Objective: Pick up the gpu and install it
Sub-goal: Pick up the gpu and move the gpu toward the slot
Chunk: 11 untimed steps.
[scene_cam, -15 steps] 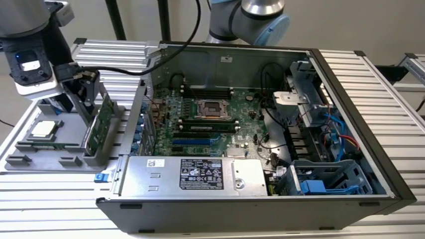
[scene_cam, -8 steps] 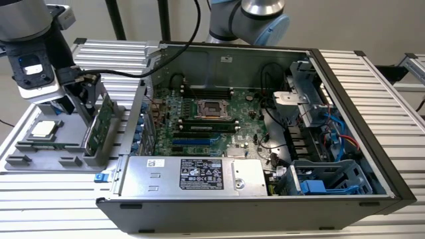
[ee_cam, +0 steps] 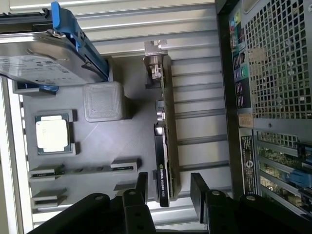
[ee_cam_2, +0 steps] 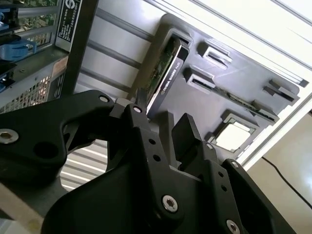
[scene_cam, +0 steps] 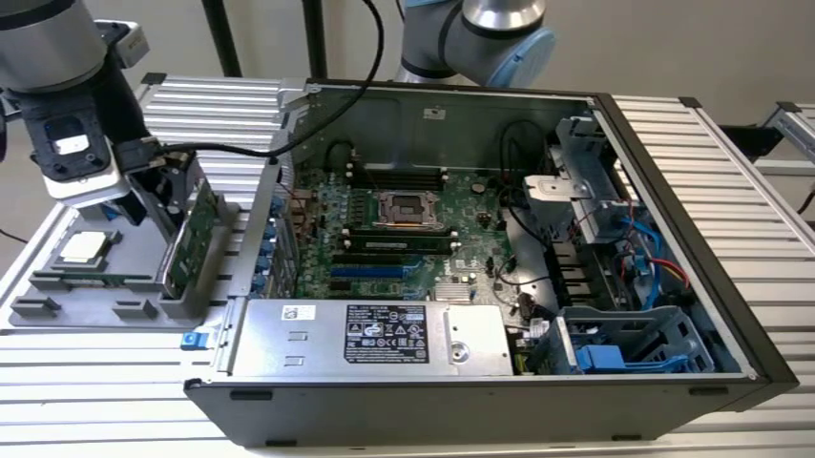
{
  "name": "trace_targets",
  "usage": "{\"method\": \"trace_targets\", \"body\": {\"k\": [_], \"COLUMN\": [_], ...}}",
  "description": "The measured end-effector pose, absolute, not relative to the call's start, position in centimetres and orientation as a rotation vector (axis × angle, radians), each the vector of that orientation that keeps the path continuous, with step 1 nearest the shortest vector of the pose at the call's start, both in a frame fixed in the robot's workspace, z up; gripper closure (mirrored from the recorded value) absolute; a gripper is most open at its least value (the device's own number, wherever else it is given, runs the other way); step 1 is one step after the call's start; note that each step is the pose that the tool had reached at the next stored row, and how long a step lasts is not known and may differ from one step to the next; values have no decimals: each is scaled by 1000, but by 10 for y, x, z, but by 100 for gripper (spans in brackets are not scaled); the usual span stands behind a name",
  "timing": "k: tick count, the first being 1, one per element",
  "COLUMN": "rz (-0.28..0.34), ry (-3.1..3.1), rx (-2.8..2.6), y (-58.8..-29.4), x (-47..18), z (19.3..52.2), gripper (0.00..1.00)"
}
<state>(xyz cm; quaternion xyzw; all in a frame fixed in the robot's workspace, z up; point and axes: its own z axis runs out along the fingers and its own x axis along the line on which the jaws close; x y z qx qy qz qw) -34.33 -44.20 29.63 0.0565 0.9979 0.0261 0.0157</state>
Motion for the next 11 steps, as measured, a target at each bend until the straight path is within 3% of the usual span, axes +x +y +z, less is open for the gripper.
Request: {"method": "trace_targets", "body": {"k": [11], "rz": [81], "ry": [3103], "rx": [176], "y": [-442], "x": [-344], "z": [284], "gripper": [0]}}
